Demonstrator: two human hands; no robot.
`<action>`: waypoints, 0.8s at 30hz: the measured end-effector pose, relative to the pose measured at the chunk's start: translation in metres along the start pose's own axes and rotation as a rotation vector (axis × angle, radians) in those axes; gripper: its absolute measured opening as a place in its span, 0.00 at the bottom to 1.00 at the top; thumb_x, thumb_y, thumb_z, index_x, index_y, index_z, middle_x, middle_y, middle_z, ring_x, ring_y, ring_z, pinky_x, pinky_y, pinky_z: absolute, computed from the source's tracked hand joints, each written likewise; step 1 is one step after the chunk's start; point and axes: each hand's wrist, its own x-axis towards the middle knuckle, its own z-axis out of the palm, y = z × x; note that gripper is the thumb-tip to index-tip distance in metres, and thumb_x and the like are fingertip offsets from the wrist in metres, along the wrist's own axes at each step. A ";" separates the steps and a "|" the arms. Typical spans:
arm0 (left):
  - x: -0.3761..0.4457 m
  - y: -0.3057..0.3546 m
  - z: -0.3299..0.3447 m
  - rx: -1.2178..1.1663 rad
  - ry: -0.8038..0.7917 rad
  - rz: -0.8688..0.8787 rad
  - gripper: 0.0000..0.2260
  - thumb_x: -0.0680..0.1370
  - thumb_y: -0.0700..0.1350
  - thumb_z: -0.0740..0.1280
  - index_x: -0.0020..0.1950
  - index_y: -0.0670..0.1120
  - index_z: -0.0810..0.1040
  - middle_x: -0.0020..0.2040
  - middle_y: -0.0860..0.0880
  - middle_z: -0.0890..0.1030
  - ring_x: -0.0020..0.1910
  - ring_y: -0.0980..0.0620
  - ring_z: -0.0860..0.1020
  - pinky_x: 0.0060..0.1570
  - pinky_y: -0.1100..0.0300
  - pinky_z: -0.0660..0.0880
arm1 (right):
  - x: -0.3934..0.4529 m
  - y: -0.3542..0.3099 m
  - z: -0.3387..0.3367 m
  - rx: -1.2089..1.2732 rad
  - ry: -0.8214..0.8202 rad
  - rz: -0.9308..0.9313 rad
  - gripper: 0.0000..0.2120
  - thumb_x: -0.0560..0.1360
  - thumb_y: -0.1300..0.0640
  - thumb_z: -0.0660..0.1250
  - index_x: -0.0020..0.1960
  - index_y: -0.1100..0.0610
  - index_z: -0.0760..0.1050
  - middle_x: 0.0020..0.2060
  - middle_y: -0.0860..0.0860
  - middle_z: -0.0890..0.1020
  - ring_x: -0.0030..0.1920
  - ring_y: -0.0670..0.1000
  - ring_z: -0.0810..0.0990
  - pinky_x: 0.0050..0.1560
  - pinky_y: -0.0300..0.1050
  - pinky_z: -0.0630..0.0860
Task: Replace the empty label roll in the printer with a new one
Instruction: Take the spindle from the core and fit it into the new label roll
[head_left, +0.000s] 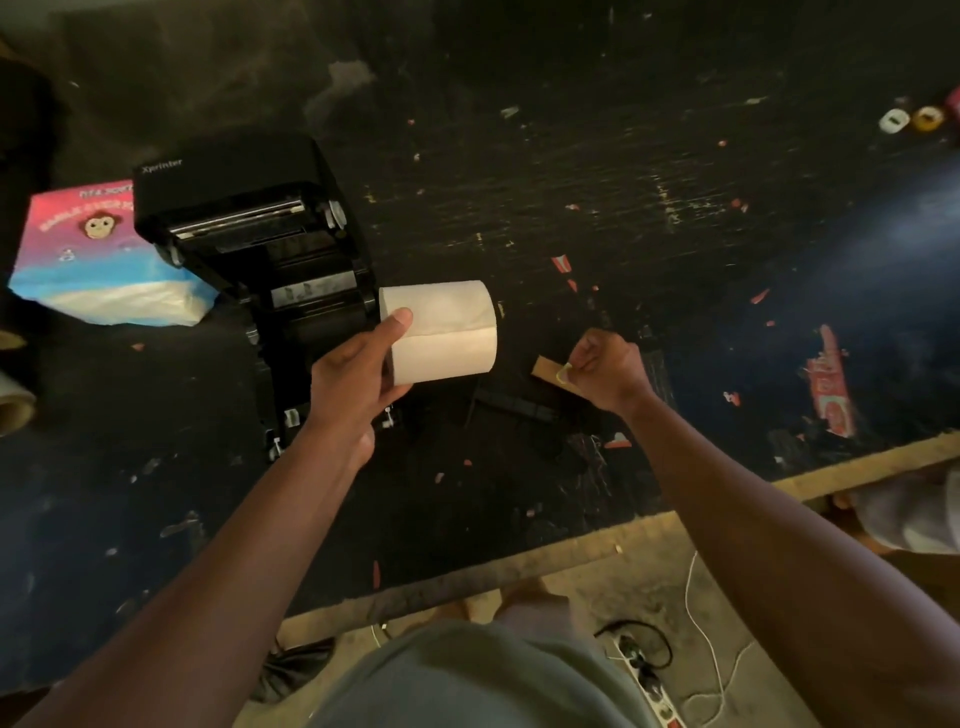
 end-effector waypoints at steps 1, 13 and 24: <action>-0.002 0.001 -0.004 -0.019 -0.014 -0.018 0.10 0.75 0.53 0.78 0.52 0.57 0.80 0.61 0.48 0.83 0.62 0.46 0.83 0.57 0.49 0.82 | 0.003 0.000 -0.001 -0.004 -0.027 0.000 0.14 0.71 0.59 0.80 0.47 0.47 0.77 0.47 0.46 0.84 0.53 0.48 0.84 0.55 0.46 0.81; -0.018 0.004 -0.049 -0.190 -0.072 -0.075 0.27 0.63 0.57 0.80 0.60 0.56 0.79 0.62 0.46 0.84 0.61 0.45 0.83 0.56 0.49 0.83 | 0.013 -0.040 0.002 -0.328 -0.046 -0.400 0.20 0.73 0.55 0.76 0.64 0.47 0.77 0.59 0.48 0.81 0.60 0.50 0.81 0.62 0.54 0.79; -0.026 -0.003 -0.086 -0.326 -0.039 -0.159 0.33 0.62 0.57 0.81 0.65 0.54 0.77 0.66 0.43 0.81 0.64 0.42 0.82 0.55 0.48 0.83 | 0.011 -0.128 0.055 -0.839 -0.551 -0.672 0.15 0.77 0.65 0.69 0.62 0.53 0.79 0.64 0.54 0.79 0.66 0.55 0.77 0.67 0.52 0.73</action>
